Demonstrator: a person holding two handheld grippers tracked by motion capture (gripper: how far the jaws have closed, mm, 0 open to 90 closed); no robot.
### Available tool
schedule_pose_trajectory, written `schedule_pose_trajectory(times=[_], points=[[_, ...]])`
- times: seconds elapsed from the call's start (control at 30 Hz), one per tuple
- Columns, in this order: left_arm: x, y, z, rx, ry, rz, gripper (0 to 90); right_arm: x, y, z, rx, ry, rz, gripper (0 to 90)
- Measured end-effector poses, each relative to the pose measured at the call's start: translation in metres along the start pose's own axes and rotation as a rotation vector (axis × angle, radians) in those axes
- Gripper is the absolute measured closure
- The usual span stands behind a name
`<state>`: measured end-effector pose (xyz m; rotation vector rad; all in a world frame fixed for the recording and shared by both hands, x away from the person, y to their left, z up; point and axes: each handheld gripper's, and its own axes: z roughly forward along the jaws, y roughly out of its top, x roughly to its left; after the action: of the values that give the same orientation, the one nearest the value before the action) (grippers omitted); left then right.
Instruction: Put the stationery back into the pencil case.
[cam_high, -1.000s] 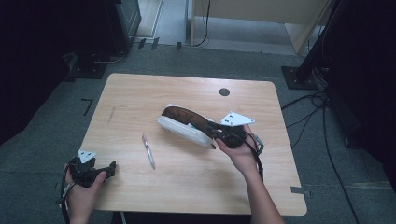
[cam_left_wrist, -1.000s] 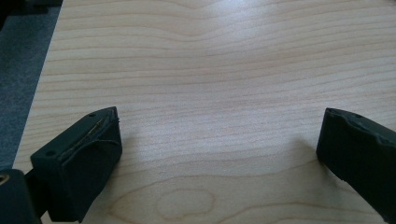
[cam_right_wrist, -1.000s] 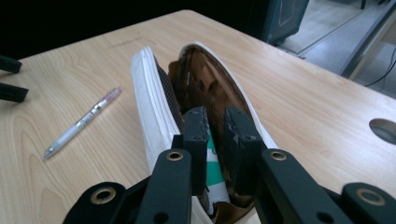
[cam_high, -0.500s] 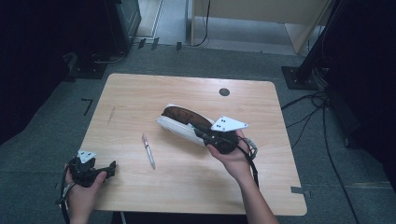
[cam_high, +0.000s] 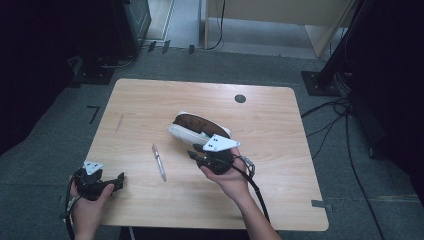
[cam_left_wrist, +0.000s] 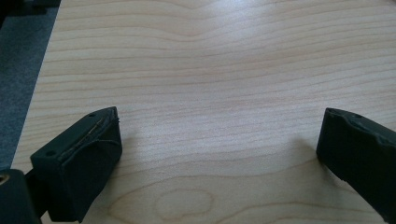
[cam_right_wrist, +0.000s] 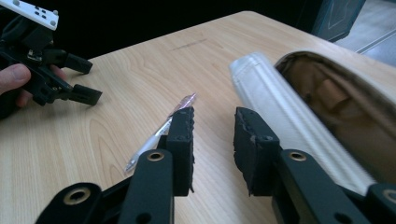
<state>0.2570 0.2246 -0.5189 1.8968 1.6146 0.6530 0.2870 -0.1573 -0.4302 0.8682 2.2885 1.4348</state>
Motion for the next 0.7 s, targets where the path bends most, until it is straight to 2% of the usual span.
schedule_pose_trajectory(times=[0.17, 0.37, 0.57, 0.7], points=[[0.000, 0.000, 0.000, 0.000, -0.001, 0.001, 0.3, 0.011, -0.004, 0.015, 0.001, 0.009, 0.025, 66.9], [0.000, 0.000, 0.000, 0.001, -0.001, 0.003, 0.2, 0.025, -0.012, 0.037, 0.025, 0.033, 0.043, 68.6], [0.000, 0.000, 0.000, 0.002, -0.004, 0.007, 0.2, 0.038, -0.020, 0.059, 0.047, 0.027, 0.072, 68.8], [0.000, 0.000, 0.000, 0.002, -0.004, 0.007, 0.3, 0.046, -0.024, 0.074, 0.063, 0.040, 0.085, 68.6]])
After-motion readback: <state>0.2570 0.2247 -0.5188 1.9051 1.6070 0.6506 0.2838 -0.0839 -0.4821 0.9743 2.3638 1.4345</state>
